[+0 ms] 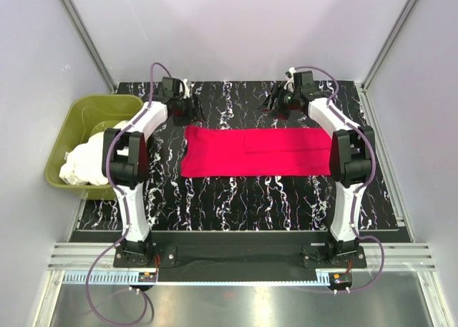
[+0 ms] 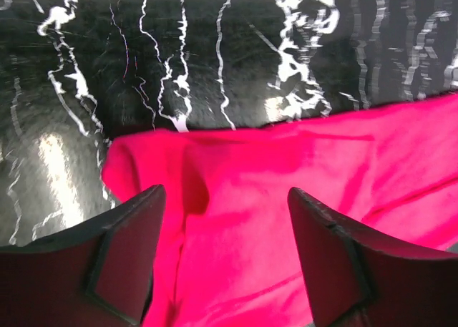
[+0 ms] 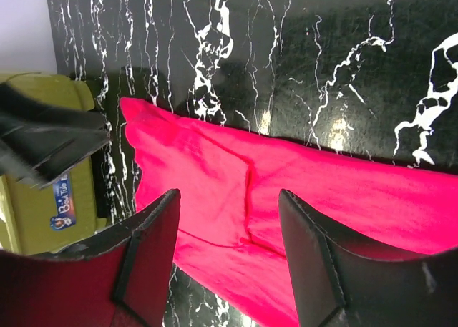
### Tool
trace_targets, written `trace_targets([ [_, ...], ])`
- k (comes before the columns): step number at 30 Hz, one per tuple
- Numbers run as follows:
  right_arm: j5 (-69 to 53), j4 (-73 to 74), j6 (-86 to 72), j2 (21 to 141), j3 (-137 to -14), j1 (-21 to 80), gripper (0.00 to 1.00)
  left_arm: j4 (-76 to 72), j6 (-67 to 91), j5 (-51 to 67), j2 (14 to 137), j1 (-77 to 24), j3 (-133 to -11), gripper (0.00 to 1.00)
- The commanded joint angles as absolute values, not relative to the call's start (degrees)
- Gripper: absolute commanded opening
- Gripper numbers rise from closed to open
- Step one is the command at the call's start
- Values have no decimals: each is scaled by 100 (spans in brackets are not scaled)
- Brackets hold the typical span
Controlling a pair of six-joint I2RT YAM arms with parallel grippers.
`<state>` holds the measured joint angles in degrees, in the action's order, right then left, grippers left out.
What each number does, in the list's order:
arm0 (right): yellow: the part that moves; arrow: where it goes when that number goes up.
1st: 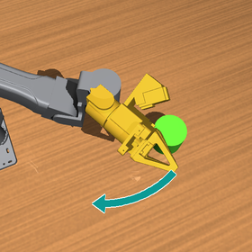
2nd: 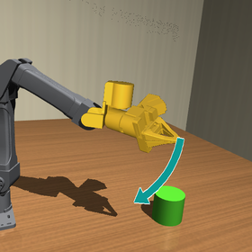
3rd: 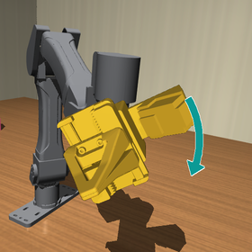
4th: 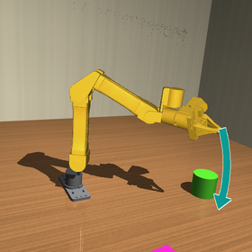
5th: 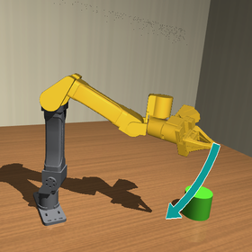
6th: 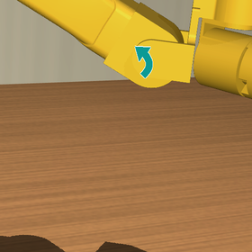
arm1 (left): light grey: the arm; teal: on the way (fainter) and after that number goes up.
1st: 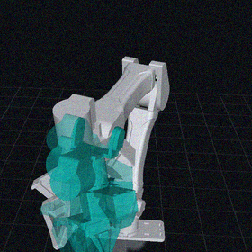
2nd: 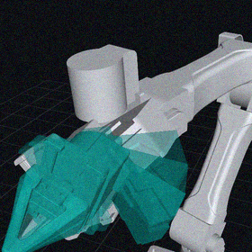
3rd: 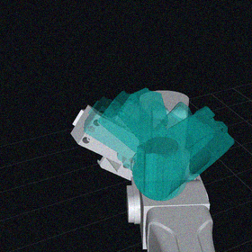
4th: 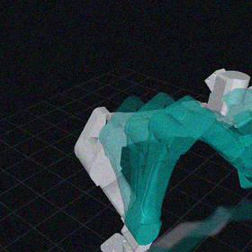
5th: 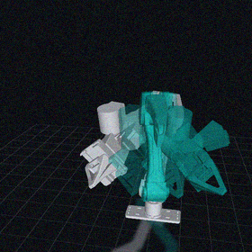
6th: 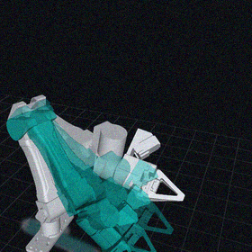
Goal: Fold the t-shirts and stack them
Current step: Fold the tshirt
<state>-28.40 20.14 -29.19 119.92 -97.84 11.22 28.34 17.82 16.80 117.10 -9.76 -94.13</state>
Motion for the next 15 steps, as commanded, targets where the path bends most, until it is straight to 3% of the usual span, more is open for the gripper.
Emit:
trace_targets([
  [1,-3085,1723,-3041,11857,-9959,1142,64,2830,2029,1680,11952,-984,-9791,72],
  [15,-3041,1758,-2830,11602,-9668,1142,63,2311,2672,2258,12498,-1002,-9694,56],
])
